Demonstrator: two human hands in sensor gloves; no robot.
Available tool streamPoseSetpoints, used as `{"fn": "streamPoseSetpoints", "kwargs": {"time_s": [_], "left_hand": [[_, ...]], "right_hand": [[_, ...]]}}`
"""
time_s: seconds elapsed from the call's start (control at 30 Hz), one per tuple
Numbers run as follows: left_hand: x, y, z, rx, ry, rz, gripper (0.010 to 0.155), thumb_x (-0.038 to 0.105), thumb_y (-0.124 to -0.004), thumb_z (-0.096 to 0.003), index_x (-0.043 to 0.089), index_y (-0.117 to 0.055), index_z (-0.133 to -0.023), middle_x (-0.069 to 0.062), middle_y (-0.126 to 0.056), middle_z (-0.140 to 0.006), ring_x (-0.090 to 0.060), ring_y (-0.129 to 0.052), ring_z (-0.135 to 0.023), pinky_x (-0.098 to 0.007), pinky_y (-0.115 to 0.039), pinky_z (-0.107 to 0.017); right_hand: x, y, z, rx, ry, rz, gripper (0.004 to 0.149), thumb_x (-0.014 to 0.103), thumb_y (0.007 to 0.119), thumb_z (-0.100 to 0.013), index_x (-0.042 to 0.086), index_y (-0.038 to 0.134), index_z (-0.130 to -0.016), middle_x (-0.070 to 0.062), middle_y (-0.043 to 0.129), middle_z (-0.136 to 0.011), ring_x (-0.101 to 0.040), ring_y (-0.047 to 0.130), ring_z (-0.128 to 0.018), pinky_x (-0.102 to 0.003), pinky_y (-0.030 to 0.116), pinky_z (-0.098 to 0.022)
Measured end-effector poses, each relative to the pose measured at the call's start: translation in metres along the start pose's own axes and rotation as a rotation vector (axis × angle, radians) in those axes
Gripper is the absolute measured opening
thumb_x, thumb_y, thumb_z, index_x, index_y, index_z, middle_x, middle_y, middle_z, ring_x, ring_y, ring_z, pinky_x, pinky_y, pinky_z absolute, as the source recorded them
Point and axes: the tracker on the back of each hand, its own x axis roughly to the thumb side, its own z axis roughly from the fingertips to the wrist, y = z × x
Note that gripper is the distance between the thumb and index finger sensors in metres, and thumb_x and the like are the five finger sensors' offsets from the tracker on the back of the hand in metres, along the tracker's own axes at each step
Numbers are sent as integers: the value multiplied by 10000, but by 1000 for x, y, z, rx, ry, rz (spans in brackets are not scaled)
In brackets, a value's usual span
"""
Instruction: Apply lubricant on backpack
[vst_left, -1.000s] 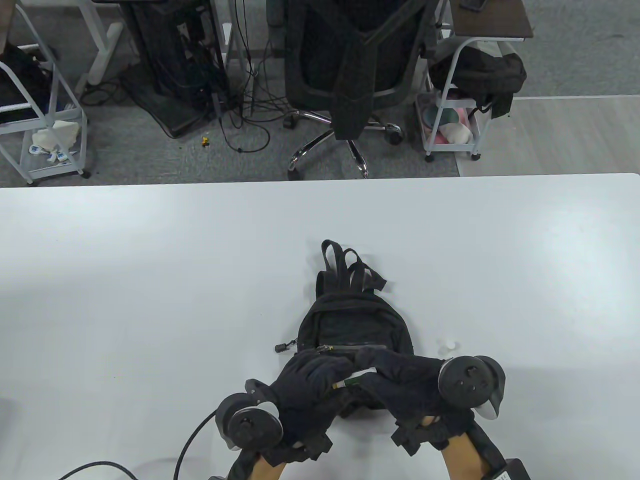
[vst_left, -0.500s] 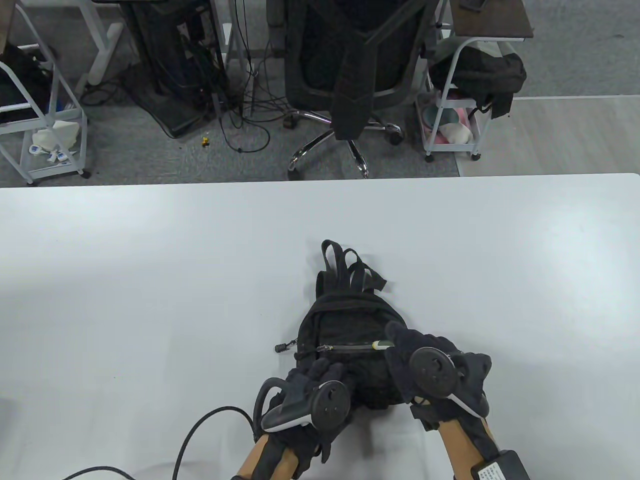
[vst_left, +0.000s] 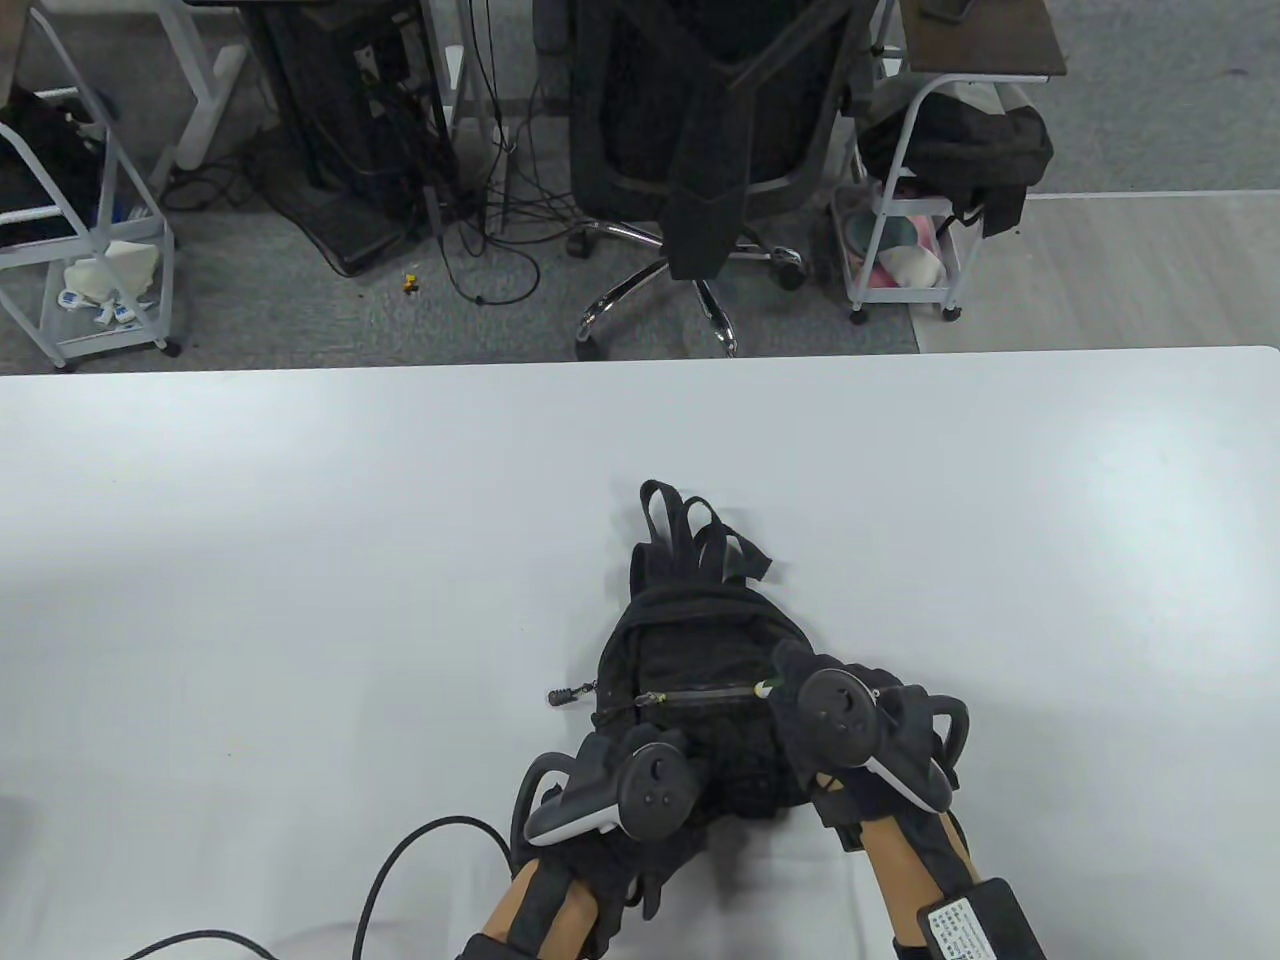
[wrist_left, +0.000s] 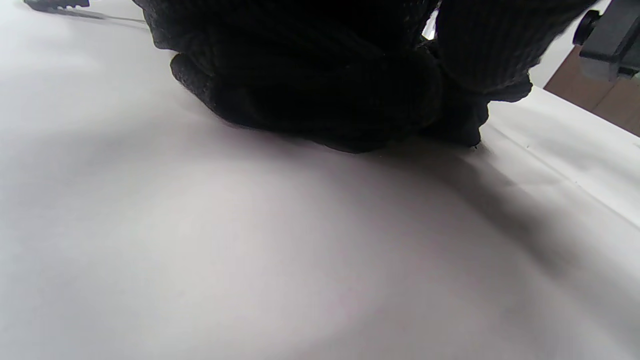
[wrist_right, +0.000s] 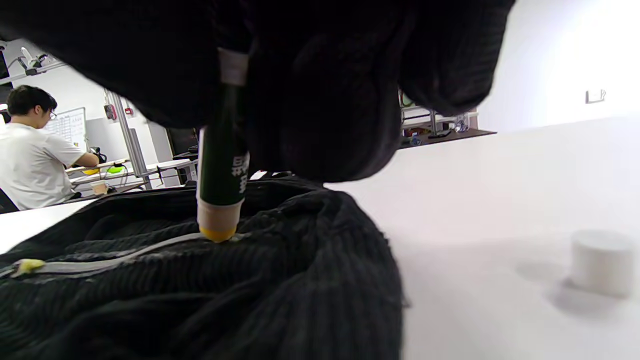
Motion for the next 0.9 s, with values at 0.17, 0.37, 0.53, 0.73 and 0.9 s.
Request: {"fn": "streamPoseSetpoints", "kwargs": {"time_s": [0.17, 0.37, 0.53, 0.73, 0.9], "left_hand": [[-2, 0, 0, -2, -3, 19, 679, 550, -744, -493, 239, -635, -1087, -109, -488, -1181, -393, -488, -1103, -651, -493, -743], [-1, 0, 0, -4, 0, 15, 680, 549, -744, -494, 233, -636, -1087, -111, -488, -1181, -398, -489, -1101, -651, -492, -743], [-1, 0, 0, -12, -4, 18, 686, 550, -742, -495, 231, -628, -1092, -114, -477, -1184, -401, -479, -1104, -653, -483, -745], [-1, 0, 0, -16, -5, 22, 689, 550, -742, -495, 228, -623, -1093, -117, -469, -1186, -406, -469, -1105, -658, -465, -745], [-1, 0, 0, -18, -3, 16, 691, 551, -741, -496, 229, -619, -1096, -118, -467, -1187, -407, -466, -1106, -658, -463, -746]], "right_hand": [[-3, -1, -1, 12, 11, -3, 476, 448, 877, -440, 308, 814, -890, 17, 975, -741, -159, 1102, -474, -441, 857, -529], [-10, -2, -1, 11, 27, -11, 473, 448, 884, -437, 310, 820, -884, 19, 977, -736, -157, 1102, -469, -439, 857, -528], [0, 3, -3, 22, 4, -20, 473, 452, 879, -439, 322, 810, -888, 30, 971, -747, -151, 1099, -484, -435, 854, -539], [-12, 0, -4, 28, 39, -21, 469, 446, 887, -437, 310, 825, -882, 19, 982, -733, -162, 1102, -474, -442, 855, -533], [-9, 2, -3, 20, 28, -19, 468, 450, 887, -436, 319, 822, -880, 26, 979, -738, -154, 1103, -476, -435, 856, -536]]}}
